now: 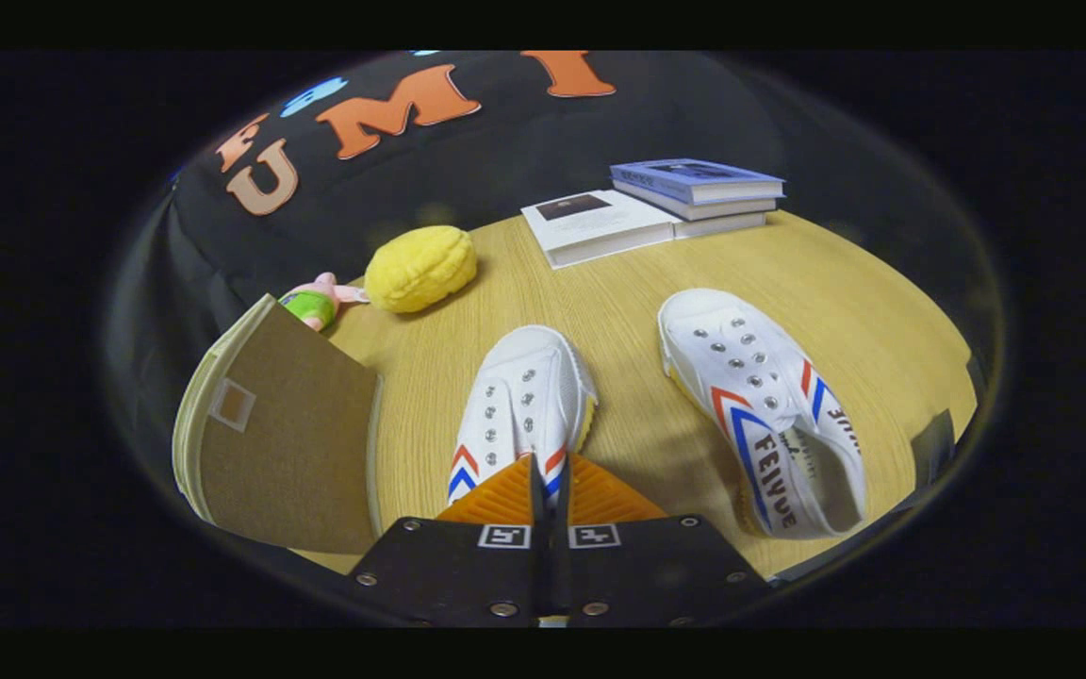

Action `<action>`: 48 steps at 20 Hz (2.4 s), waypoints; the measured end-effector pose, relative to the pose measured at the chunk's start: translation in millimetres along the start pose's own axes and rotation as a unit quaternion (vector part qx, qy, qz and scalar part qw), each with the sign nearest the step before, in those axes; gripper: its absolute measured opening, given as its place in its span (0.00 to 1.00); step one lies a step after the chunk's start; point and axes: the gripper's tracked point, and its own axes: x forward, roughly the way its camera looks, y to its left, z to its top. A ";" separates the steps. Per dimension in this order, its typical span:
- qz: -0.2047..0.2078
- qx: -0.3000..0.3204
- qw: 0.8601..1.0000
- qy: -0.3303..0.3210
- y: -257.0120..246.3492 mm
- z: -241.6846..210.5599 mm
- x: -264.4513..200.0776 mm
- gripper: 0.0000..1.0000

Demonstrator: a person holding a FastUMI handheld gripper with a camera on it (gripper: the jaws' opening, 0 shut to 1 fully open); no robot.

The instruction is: Open the storage box then place both shoes into the box .Put the left shoe in first, then the right shoe, with the right side of both shoes facing outward in a uniform manner.

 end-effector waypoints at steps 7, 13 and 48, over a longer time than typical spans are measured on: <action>0.042 0.056 0.997 -0.039 15.3 55.6 -35.0 0.00; 0.079 0.052 0.993 -0.067 50.1 99.1 -67.3 0.00; 0.150 -0.108 0.983 0.000 299.3 -0.2 -58.3 0.02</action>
